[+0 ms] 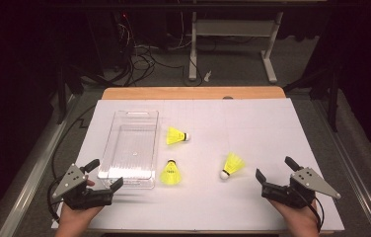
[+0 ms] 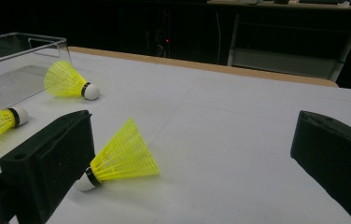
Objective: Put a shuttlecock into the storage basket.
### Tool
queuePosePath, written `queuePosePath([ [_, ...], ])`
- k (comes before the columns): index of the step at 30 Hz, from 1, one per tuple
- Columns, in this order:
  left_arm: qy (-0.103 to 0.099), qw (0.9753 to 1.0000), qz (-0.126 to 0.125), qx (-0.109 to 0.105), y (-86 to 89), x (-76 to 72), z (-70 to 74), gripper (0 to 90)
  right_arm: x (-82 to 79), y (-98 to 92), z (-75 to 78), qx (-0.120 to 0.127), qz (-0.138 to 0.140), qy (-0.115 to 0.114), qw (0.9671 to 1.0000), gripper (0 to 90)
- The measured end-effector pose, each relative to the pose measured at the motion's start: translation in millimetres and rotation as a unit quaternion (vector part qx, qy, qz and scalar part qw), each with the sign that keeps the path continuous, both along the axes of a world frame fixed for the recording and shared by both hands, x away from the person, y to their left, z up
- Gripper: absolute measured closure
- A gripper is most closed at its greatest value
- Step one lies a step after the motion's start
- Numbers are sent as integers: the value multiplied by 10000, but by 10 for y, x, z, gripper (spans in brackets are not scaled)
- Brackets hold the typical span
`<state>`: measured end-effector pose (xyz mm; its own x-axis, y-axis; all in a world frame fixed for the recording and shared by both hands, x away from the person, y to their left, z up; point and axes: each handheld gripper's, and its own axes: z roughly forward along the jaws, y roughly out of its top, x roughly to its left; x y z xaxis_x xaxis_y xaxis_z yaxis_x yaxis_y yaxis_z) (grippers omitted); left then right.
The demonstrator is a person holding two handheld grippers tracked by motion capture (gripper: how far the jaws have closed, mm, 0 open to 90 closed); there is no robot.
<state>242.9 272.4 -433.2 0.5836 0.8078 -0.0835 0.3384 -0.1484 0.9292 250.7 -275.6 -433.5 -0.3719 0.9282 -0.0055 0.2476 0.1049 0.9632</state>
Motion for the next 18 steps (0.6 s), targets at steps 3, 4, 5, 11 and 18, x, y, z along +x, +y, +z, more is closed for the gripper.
queuePosePath([
  [3,-8,9999,96,-97,65,3,20,6,-3,-1,3,2,28,1,10000,0],
  [4,-5,9999,116,-106,88,4,27,6,-5,-2,5,-8,35,-14,10000,0],
  [5,-12,9998,150,-122,109,5,34,5,-6,-4,7,-13,39,-31,10000,0],
  [11,-2,9997,241,59,277,-8,56,5,-4,-10,1,13,36,-14,10000,0],
  [18,33,9991,411,-41,399,-1,40,3,10,-20,-18,-10,9,-20,10000,0],
])
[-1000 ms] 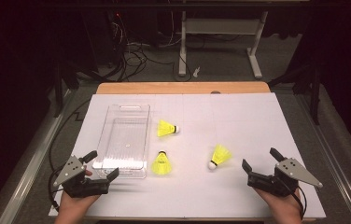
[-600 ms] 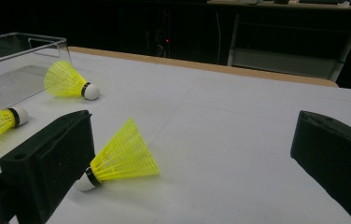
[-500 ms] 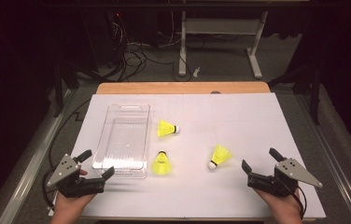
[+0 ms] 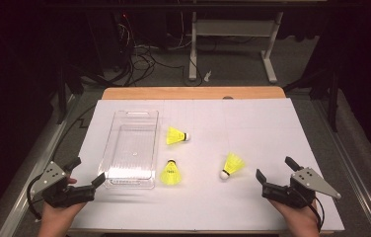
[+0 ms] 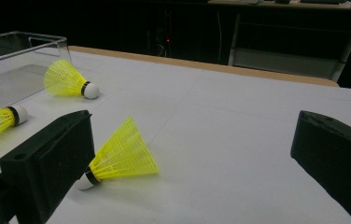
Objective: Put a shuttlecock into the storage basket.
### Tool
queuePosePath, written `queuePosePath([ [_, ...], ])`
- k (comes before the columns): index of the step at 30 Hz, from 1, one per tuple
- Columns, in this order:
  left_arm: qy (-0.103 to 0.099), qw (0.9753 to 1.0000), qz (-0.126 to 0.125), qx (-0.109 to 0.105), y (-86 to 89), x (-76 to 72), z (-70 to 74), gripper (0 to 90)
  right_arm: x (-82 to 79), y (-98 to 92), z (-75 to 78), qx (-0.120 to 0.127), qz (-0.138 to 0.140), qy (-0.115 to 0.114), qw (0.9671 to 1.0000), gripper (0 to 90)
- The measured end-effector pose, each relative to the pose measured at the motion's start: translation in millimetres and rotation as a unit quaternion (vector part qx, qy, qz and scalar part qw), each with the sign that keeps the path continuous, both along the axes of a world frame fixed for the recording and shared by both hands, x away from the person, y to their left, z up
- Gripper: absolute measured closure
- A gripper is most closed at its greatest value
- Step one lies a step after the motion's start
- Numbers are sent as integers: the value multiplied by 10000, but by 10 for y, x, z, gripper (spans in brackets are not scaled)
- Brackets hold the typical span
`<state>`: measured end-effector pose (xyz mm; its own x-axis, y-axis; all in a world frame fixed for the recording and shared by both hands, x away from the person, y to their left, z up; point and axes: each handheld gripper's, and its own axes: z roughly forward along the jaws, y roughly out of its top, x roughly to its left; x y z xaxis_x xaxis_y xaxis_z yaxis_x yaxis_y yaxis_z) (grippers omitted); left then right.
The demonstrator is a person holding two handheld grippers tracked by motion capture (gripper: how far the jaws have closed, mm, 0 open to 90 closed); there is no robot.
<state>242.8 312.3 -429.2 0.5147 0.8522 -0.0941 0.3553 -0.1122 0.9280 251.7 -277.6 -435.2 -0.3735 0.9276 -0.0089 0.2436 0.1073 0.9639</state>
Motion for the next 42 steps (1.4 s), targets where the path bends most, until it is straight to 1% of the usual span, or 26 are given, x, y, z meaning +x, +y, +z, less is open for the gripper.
queuePosePath([
  [5,72,10000,9,-4,44,-3,-7,3,2,-7,-7,21,-1,42,10000,0],
  [7,98,9999,-29,-137,72,-16,16,3,5,-9,-11,21,-11,48,10000,0],
  [9,48,9999,30,-116,96,-41,46,3,5,-13,-14,32,-19,51,10000,0],
  [11,65,9999,51,-105,125,-59,55,3,5,-20,-14,37,-19,40,10000,0],
  [13,141,9998,69,-122,156,-66,45,3,3,-26,-13,40,-29,34,10000,0],
  [16,303,9991,23,-289,204,-62,26,3,1,-32,-10,69,-48,36,10000,0],
  [17,344,9990,11,-272,204,-57,18,3,1,-35,-8,72,-48,32,10000,0],
  [19,453,9989,-1,-146,190,-44,-3,3,-3,-41,-6,100,-98,25,9999,0],
  [21,643,9978,-101,-90,175,-13,-37,3,-4,-43,-6,115,-103,34,9999,0],
  [24,838,9963,-112,181,143,26,-97,3,-6,-43,-9,117,-125,49,9998,0],
  [25,889,9957,-119,239,135,36,-110,3,-5,-43,-9,121,-126,48,9998,0],
  [29,1042,9938,-187,333,113,56,-140,3,-5,-37,-12,144,-126,60,9998,0],
  [32,1149,9921,-310,392,94,71,-156,6,0,-32,-17,129,-111,92,9998,0],
  [35,1246,9903,-350,513,69,84,-175,7,5,-26,-15,69,-104,107,9999,0],
  [37,1313,9891,-370,554,59,94,-190,7,6,-24,-11,57,-100,101,9999,0],
  [40,1437,9867,-382,651,48,110,-211,8,7,-18,-6,43,-99,90,9999,0],
  [42,1529,9847,-417,725,39,118,-224,7,8,-14,-9,21,-97,92,9999,0],
])
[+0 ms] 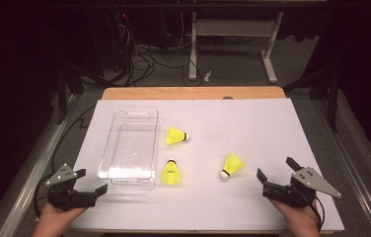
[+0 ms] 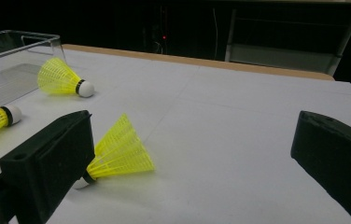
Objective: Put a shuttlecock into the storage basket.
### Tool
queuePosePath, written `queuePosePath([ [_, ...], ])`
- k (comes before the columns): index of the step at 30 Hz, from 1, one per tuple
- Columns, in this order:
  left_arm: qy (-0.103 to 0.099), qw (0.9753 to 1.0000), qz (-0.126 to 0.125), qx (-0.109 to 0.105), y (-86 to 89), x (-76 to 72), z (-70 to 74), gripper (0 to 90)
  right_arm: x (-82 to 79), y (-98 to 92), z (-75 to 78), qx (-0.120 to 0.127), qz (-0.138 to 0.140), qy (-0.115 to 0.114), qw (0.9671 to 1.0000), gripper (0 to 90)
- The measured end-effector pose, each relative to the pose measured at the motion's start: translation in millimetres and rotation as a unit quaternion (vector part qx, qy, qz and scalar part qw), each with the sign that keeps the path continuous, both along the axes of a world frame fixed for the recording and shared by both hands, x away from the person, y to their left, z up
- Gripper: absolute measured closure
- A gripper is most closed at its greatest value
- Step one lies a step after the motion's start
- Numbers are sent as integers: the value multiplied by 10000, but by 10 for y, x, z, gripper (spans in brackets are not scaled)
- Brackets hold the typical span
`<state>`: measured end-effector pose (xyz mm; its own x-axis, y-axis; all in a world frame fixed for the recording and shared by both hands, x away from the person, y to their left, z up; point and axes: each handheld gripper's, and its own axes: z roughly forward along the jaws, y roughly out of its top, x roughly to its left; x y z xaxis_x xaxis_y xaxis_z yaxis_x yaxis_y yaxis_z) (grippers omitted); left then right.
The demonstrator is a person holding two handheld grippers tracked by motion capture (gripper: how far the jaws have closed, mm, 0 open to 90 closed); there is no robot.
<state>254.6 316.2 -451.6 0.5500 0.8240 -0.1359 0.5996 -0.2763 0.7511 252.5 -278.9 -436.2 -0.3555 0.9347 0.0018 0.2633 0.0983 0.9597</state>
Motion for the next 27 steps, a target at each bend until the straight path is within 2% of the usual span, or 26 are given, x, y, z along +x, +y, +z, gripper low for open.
queuePosePath([
  [4,139,9997,-64,214,-39,14,-23,8,-1,1,-1,-21,11,10,10000,0],
  [5,230,9994,-68,252,-52,21,-35,8,-1,0,-1,-26,10,10,10000,0],
  [11,468,9984,-87,320,-58,44,-76,8,3,8,-1,-48,33,33,10000,0],
  [19,925,9937,-148,611,-113,76,-144,8,-1,14,-2,-47,7,109,9999,0],
  [24,1057,9922,-129,643,-123,80,-141,8,3,17,-6,-70,15,122,9999,0],
  [25,1145,9911,-174,654,-135,83,-141,8,4,19,-7,-71,16,125,9999,0],
  [27,1191,9905,-187,666,-145,86,-145,8,3,21,-7,-69,18,133,9999,0],
])
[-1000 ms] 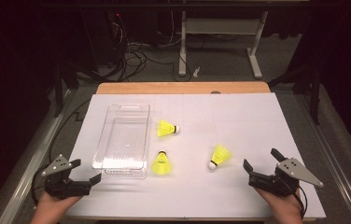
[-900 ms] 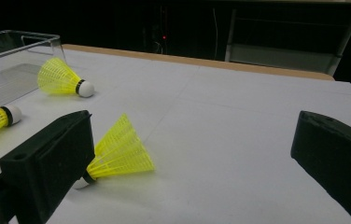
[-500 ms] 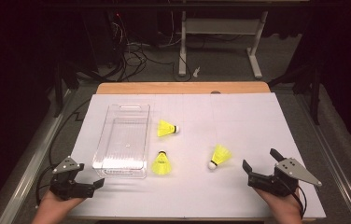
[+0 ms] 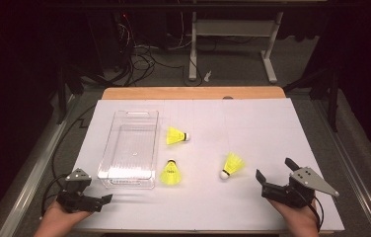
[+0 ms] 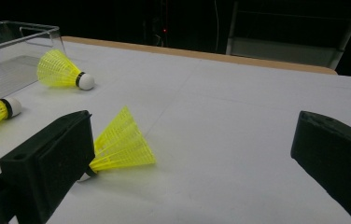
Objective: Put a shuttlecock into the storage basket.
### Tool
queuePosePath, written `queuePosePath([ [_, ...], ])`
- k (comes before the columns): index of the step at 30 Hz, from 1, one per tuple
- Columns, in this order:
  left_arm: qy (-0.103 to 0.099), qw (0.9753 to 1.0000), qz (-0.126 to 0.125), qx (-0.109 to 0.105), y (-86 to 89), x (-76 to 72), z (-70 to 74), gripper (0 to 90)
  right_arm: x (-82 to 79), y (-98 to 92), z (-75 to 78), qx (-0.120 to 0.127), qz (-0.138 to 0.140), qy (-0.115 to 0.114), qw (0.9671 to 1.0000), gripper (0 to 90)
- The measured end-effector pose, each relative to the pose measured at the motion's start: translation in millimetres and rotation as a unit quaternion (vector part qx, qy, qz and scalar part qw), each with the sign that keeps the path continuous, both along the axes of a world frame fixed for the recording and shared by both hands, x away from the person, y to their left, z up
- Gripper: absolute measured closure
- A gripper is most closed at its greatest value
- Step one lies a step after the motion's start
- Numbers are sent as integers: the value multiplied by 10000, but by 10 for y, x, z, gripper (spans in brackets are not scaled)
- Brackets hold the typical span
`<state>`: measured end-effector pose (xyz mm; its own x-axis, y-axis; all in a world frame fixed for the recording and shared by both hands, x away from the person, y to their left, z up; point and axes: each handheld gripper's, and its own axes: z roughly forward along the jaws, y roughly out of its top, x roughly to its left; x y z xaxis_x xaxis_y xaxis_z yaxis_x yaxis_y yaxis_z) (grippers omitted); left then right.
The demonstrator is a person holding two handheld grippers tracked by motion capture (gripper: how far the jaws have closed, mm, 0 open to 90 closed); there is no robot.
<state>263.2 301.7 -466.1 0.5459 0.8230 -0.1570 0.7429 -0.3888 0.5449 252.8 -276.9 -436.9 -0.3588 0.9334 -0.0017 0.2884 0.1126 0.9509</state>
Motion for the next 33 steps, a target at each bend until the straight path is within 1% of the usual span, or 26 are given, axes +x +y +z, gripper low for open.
queuePosePath([
  [1,108,9999,-54,70,-18,16,-17,8,2,-1,-1,9,12,7,10000,0],
  [2,108,9999,-54,70,-18,16,-17,8,0,-1,1,12,4,13,10000,0],
  [6,255,9995,-101,143,-35,31,-27,8,-6,-8,6,33,-10,-4,10000,0],
  [8,295,9994,-99,145,-38,27,-15,8,-4,-11,3,17,-13,13,10000,0],
  [11,295,9993,-141,160,-46,22,-10,8,-4,-7,3,24,-6,16,10000,0],
  [15,405,9988,-182,199,-48,32,0,8,-5,3,1,10,10,13,10000,0],
  [20,565,9983,-128,115,-29,40,41,9,-18,-16,-8,11,3,44,10000,0],
  [22,601,9978,-187,196,-41,55,71,8,-7,-37,-12,-34,17,98,9999,0],
  [23,603,9978,-174,226,-44,62,89,8,-4,-50,-8,-18,11,117,9999,0],
  [24,631,9977,-142,213,-40,72,111,9,3,-63,0,37,6,122,9999,0],
  [26,714,9974,-48,96,-4,94,149,9,16,-79,25,109,16,110,9999,0],
  [27,746,9971,-41,113,7,102,156,9,20,-73,31,83,18,123,9999,1],
  [28,804,9966,-41,169,10,109,157,9,21,-60,30,-13,68,149,9999,1],
  [30,892,9957,-67,250,21,125,159,9,21,-33,10,-311,160,189,9992,0],
  [31,935,9952,-32,278,21,131,162,9,23,-29,-3,-369,199,227,9989,0],
  [33,992,9942,-18,414,18,143,173,9,31,-36,-20,-341,235,278,9988,0],
])
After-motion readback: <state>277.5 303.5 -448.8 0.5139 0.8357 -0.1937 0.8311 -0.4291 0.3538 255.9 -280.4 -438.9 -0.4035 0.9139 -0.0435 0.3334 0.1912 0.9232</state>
